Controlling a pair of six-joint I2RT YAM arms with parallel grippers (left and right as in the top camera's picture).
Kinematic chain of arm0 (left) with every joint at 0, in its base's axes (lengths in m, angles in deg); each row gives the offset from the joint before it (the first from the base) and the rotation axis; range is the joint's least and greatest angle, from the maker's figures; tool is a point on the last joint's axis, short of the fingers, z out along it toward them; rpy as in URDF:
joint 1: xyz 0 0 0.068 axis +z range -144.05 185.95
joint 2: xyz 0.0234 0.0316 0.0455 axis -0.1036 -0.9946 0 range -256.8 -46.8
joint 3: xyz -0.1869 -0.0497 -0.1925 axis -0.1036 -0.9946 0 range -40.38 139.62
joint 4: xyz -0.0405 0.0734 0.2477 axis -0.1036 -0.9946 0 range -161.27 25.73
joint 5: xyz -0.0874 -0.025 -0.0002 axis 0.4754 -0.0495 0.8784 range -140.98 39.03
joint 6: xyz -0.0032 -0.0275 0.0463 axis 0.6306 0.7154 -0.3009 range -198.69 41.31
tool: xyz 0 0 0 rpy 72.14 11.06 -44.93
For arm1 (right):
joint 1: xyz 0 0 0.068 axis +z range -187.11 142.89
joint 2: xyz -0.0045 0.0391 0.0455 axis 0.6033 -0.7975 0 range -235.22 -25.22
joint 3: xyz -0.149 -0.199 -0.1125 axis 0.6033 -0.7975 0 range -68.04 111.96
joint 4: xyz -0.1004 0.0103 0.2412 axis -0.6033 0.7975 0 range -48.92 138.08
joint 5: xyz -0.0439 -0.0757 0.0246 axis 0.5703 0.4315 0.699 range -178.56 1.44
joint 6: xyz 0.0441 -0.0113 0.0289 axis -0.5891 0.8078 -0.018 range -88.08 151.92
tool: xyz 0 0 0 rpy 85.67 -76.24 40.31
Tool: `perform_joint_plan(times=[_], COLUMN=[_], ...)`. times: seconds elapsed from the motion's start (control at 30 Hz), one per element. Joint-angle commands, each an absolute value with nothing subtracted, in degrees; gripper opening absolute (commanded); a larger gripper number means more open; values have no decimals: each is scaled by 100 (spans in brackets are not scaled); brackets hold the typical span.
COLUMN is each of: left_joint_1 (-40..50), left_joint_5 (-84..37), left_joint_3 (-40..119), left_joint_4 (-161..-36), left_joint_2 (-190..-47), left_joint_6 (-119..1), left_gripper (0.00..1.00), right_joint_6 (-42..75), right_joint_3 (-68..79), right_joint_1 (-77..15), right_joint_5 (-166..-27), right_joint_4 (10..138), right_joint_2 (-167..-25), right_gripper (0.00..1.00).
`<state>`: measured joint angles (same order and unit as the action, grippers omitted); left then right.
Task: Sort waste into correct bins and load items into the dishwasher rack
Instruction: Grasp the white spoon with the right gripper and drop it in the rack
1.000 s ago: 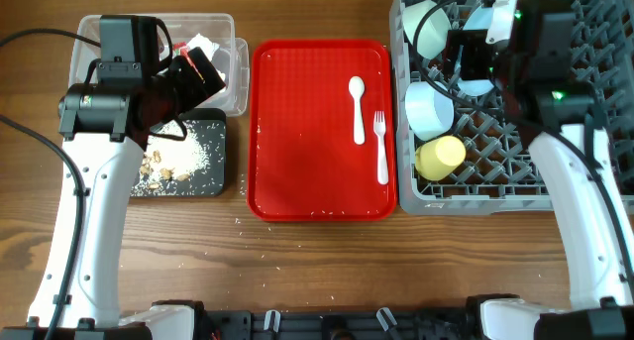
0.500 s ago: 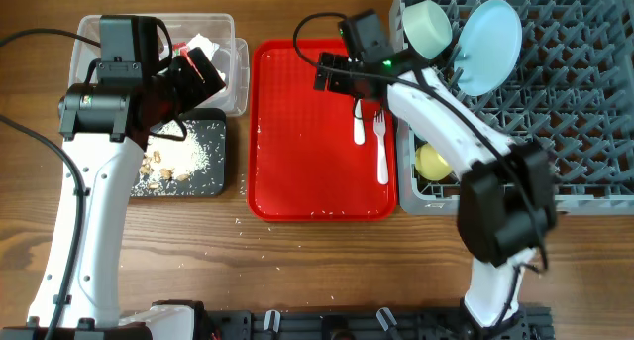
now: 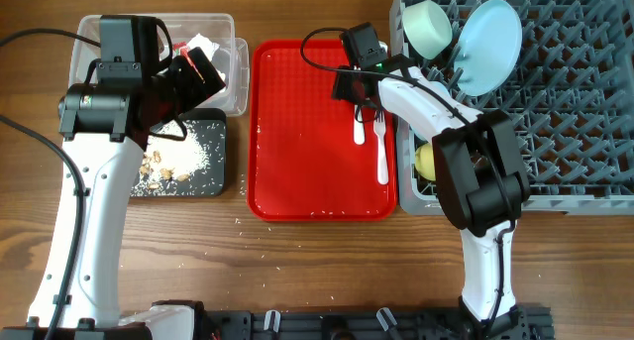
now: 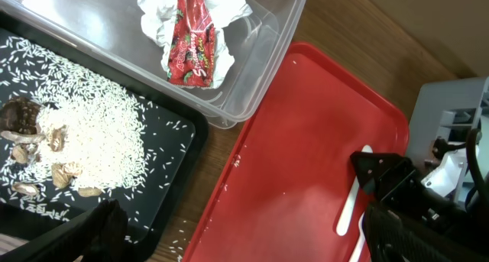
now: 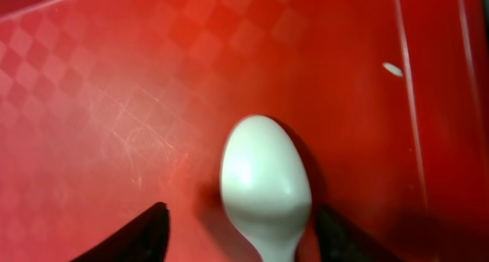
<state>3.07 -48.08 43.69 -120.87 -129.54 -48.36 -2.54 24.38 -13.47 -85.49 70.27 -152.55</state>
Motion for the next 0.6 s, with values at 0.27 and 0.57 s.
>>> perform_joint_plan(times=[0.27,0.57], left_joint_1=[334,334], left_joint_5=[-4801,-4801], left_joint_3=[4374,4374], left_joint_4=[-12073,-12073], left_joint_2=[-12998,-12998], left_joint_6=[-4840,-4840], left_gripper=[100,100], right_joint_6=[-256,651], right_joint_3=[2525,2610], right_joint_1=[-1340,-1358], right_joint_5=[-8617,-9336], right_joint_4=[7187,7401], right_joint_2=[-15585,-14962], right_gripper=[11,4])
